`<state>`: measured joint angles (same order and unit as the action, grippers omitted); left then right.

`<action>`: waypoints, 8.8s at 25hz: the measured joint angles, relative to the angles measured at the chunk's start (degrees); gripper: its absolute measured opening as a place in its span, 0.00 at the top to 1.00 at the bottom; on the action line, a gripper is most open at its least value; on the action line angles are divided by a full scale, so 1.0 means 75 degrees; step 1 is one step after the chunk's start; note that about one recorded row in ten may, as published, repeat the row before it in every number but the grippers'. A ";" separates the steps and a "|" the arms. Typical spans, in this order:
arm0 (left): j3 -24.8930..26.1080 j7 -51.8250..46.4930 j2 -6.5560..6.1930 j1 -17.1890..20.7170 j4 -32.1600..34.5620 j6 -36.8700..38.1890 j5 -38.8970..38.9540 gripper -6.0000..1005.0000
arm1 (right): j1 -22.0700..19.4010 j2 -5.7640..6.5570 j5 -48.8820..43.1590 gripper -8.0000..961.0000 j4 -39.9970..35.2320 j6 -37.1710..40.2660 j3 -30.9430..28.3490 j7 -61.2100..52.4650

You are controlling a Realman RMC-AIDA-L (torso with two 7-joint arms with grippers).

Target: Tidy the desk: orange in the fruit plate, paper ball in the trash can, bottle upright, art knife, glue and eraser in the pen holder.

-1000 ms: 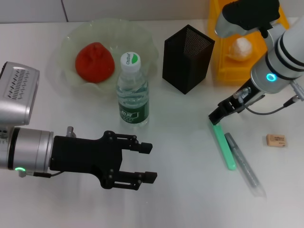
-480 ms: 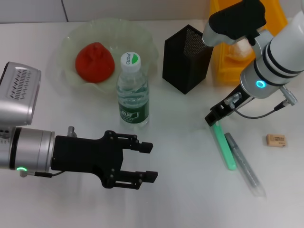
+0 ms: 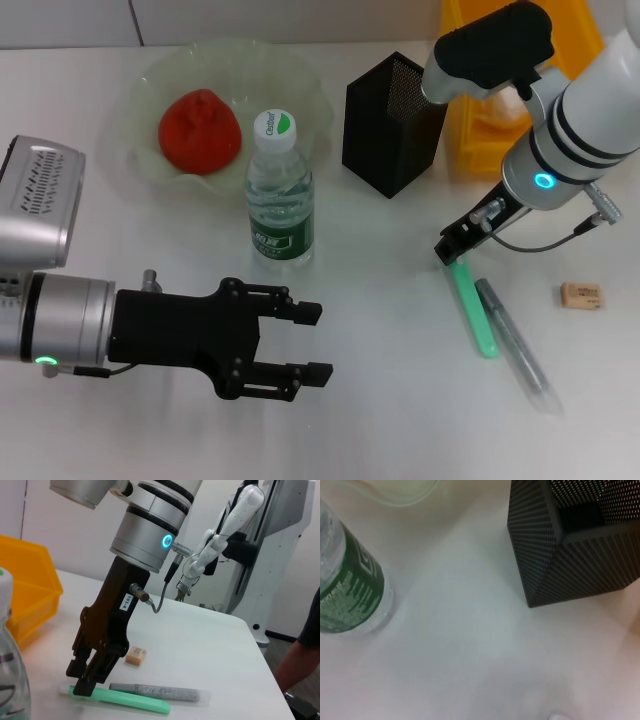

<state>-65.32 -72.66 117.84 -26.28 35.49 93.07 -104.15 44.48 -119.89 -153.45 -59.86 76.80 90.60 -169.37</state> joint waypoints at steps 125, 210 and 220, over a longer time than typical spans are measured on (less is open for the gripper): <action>0.0261 -0.0014 0.0081 0.0271 -0.0068 -0.0077 0.0058 0.34 | 0.0041 0.0190 -0.0383 0.21 -0.1209 0.2929 -0.3724 0.6868; 0.0217 -0.0298 0.0097 0.0132 -0.0267 -0.0069 0.0362 0.34 | -0.0473 0.0059 1.1807 0.81 0.4864 -0.1489 -0.4861 1.4373; 0.0261 -0.0298 0.0095 0.0120 -0.0267 -0.0108 0.0363 0.34 | 0.0504 0.0002 1.2883 0.80 0.6671 -0.2542 -0.4817 1.5969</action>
<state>-63.37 -74.90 118.55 -25.38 33.49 92.26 -101.42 48.26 -119.88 -56.83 -9.83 57.74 54.47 -49.60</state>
